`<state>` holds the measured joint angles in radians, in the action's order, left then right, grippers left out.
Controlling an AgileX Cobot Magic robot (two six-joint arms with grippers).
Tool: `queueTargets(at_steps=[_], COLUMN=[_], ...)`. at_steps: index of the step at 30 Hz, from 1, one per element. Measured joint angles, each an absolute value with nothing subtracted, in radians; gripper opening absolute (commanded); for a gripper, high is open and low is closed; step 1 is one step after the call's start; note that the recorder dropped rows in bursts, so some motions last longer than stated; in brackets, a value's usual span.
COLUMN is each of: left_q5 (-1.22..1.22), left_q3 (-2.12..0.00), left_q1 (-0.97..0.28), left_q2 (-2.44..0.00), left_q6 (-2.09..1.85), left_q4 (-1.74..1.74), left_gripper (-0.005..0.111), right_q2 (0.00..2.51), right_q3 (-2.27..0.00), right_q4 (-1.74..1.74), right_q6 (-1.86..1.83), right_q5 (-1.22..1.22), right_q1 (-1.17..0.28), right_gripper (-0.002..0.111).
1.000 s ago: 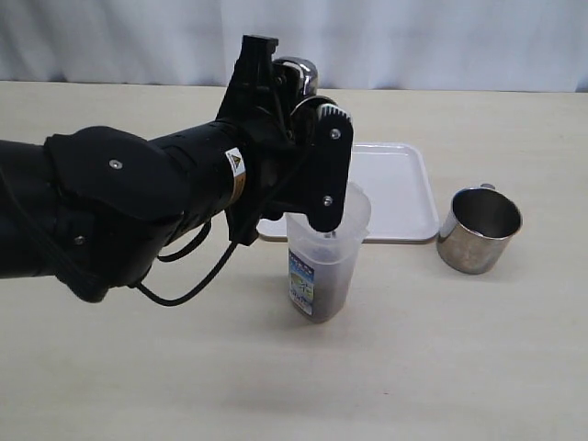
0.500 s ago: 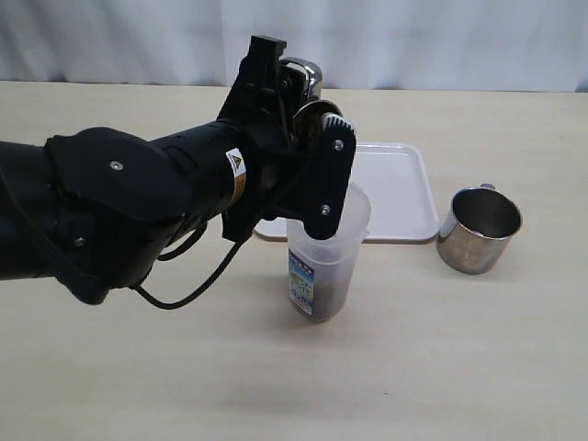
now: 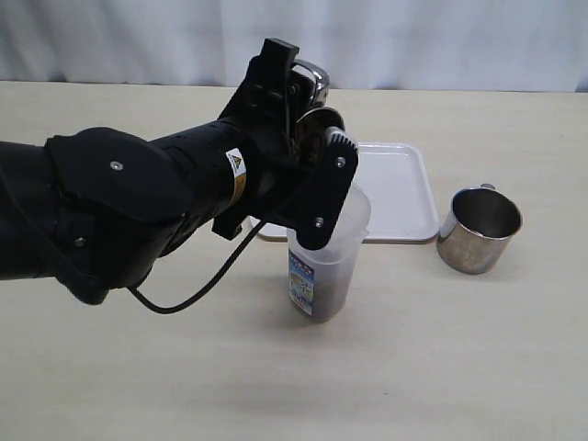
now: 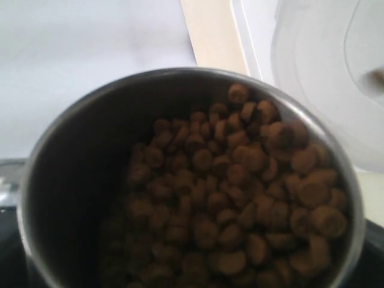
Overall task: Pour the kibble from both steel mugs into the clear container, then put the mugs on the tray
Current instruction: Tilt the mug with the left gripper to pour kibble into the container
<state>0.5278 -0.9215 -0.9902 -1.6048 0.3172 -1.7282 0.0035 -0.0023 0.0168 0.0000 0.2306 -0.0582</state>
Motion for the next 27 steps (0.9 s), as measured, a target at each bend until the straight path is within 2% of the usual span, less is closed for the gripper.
queueTargets(at_steps=[27], left_q5=[0.502], left_q3=[-0.946], left_q1=[-0.99], left_q2=[-1.624], left_q6=[0.223], left_q4=[-1.728], left_gripper=[0.0], right_q2=[0.004], right_q3=[-0.002], right_q4=[0.017], right_q6=[0.0], right_q5=[0.231], right_q1=[-0.058], right_gripper=[0.005])
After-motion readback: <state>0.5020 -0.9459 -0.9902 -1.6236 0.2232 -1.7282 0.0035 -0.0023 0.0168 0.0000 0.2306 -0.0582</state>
